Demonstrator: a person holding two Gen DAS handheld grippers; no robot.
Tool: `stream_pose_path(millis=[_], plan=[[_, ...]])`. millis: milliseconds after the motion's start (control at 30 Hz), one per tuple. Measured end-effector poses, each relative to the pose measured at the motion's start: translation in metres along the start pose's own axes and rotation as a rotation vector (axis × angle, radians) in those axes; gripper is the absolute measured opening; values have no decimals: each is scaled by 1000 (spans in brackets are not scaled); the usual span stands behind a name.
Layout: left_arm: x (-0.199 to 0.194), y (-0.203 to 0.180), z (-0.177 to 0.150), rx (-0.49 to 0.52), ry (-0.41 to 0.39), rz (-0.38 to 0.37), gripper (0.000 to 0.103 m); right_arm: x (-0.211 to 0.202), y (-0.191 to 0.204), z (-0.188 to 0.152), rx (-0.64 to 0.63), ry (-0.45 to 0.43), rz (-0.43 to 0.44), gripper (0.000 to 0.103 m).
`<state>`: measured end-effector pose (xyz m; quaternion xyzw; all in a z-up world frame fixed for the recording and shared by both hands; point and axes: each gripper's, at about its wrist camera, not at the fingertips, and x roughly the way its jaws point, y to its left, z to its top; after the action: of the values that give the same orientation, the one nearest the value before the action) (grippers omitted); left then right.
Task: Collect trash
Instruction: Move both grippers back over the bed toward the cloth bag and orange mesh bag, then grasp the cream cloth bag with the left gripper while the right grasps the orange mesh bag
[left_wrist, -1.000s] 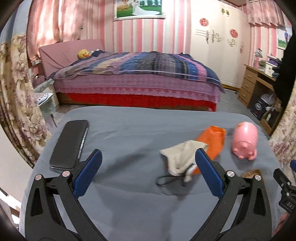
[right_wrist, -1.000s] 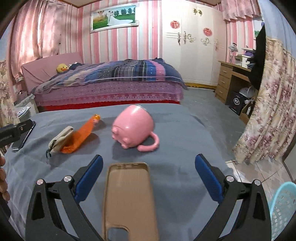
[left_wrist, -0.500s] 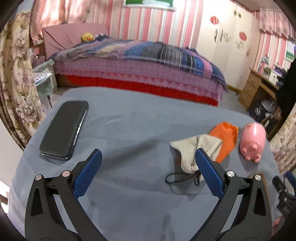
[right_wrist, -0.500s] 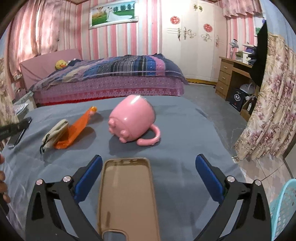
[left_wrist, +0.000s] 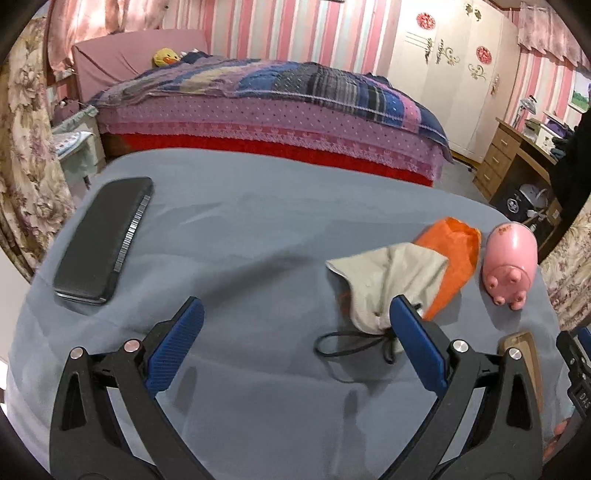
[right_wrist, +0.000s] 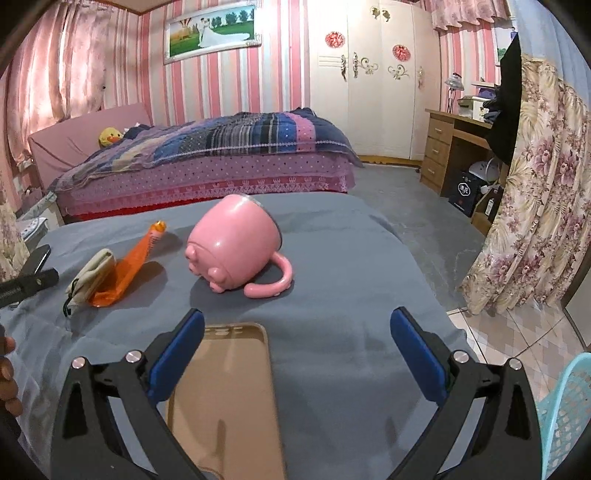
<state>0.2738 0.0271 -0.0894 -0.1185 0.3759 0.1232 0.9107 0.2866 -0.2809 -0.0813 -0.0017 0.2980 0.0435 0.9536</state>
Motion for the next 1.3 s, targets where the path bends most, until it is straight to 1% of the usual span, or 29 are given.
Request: stream_pose_path(millis=[33, 67, 200, 300, 333, 367, 400, 467, 500, 533, 567, 600, 633, 700, 800, 833, 900, 967, 1067, 1133, 1167, 1200, 1233, 1267, 1300], plan=[[3, -6, -1, 10, 7, -22, 97, 2, -1, 0, 3, 3, -2, 98], [4, -10, -2, 19, 6, -29, 97, 4, -2, 0, 8, 6, -4, 98], [11, -29, -6, 51, -6, -35, 97, 11, -10, 0, 51, 29, 1, 99], [17, -38, -8, 58, -5, -48, 97, 15, -10, 0, 39, 67, -10, 99], [19, -41, -10, 72, -4, -48, 94, 16, -9, -1, 33, 75, -21, 99], [19, -43, -10, 82, -5, -51, 85, 15, -9, -1, 30, 77, -25, 99], [19, -45, -10, 93, -5, -60, 79, 14, -8, -2, 28, 75, -27, 99], [18, -48, -10, 112, 1, -83, 54, 10, -5, -3, 17, 50, -25, 99], [18, -49, -11, 118, 3, -90, 47, 8, -3, -4, 11, 38, -24, 99], [17, -49, -10, 124, 7, -96, 34, 6, 0, -4, 2, 32, -20, 99], [15, -47, -8, 127, 7, -98, 29, 5, 2, -4, -3, 34, -16, 99], [12, -46, -6, 126, 1, -102, 27, 6, 6, -4, -10, 43, -8, 99], [6, -42, -3, 122, -14, -111, 22, 6, 6, -4, -11, 47, -8, 99], [-2, -36, 3, 115, -34, -111, 21, 6, 11, -3, -5, 61, 4, 99], [-16, -21, 11, 104, -78, -80, 21, 6, 22, -2, 0, 78, 31, 99], [-19, -16, 13, 100, -87, -65, 21, 7, 32, -2, -12, 86, 44, 99], [-19, -7, 15, 96, -82, -42, 21, 9, 47, -2, -38, 91, 55, 98], [-15, 1, 15, 94, -68, 4, 21, 11, 70, -1, -75, 94, 76, 98], [-9, 11, 16, 108, -55, 54, 21, 14, 103, 4, -131, 78, 108, 98], [-9, 21, 19, 91, -50, 66, 21, 18, 125, 6, -175, 67, 122, 98], [-9, 27, 20, 72, -47, 60, 21, 21, 135, 6, -192, 66, 127, 97], [-9, 32, 20, 59, -47, 54, 21, 27, 147, 7, -207, 74, 135, 96], [-10, 35, 20, 53, -49, 55, 21, 28, 152, 8, -210, 80, 142, 91], [-10, 38, 20, 58, -52, 65, 21, 31, 160, 9, -213, 88, 158, 86], [-11, 40, 20, 67, -56, 81, 21, 34, 165, 10, -216, 92, 170, 85]])
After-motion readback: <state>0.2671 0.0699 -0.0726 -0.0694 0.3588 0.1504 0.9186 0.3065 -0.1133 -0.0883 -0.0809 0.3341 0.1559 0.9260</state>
